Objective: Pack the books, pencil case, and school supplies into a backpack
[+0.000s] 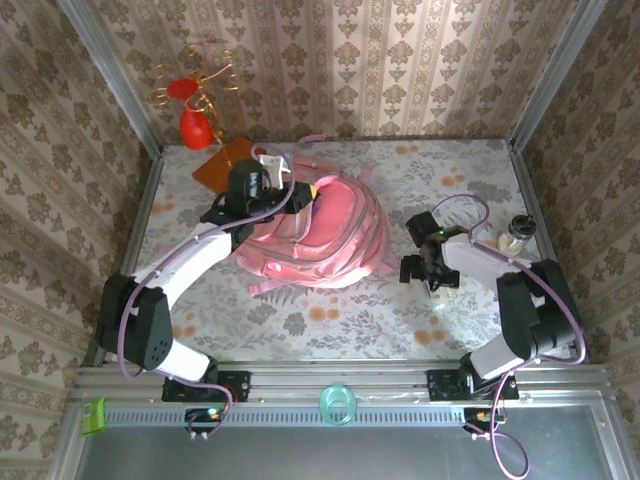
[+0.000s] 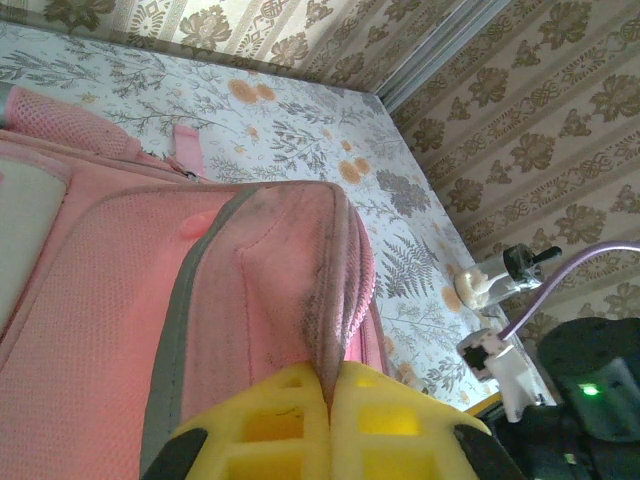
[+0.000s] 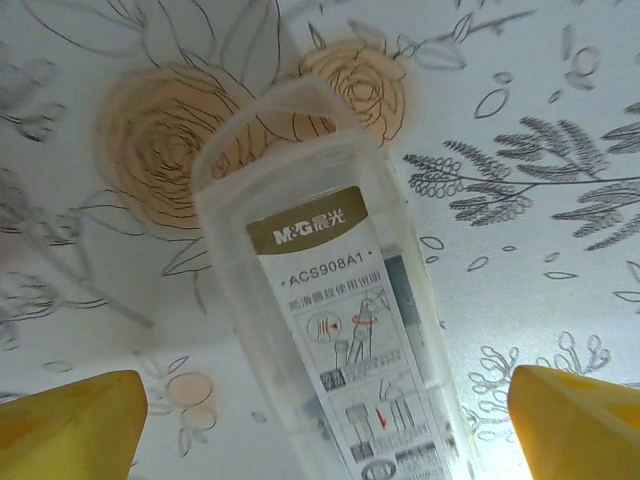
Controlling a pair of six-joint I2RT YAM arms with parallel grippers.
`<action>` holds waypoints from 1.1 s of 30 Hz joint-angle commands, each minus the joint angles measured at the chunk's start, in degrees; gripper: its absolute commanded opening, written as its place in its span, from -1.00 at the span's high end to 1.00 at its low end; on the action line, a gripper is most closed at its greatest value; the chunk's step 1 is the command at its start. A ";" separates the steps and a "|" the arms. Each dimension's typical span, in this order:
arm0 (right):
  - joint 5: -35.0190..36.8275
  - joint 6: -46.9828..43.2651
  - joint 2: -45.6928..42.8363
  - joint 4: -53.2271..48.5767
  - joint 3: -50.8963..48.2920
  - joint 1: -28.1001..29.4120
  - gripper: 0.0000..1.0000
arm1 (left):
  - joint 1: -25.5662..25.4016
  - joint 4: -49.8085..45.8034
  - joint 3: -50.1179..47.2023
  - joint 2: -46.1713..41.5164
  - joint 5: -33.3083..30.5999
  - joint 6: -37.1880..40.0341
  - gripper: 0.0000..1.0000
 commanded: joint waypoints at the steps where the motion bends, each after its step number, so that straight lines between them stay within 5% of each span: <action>1: -1.23 -1.89 2.32 -1.78 2.49 -0.36 -0.79 | 0.11 5.51 1.70 -0.95 -0.22 0.81 1.00; 13: -5.93 -1.75 1.19 1.47 1.85 -0.57 0.07 | 0.35 5.62 1.52 -0.56 0.09 0.63 1.00; 22: -17.78 12.42 -20.44 12.77 3.83 3.69 0.24 | 0.35 5.48 1.66 -0.73 0.35 0.54 1.00; 27: -16.71 22.92 -15.24 24.78 9.52 11.63 0.22 | -0.05 6.14 1.47 -0.66 0.53 -0.16 1.00; 33: -18.42 31.86 -2.36 35.39 17.02 14.82 0.19 | -0.62 5.87 1.61 -1.38 0.72 0.00 1.00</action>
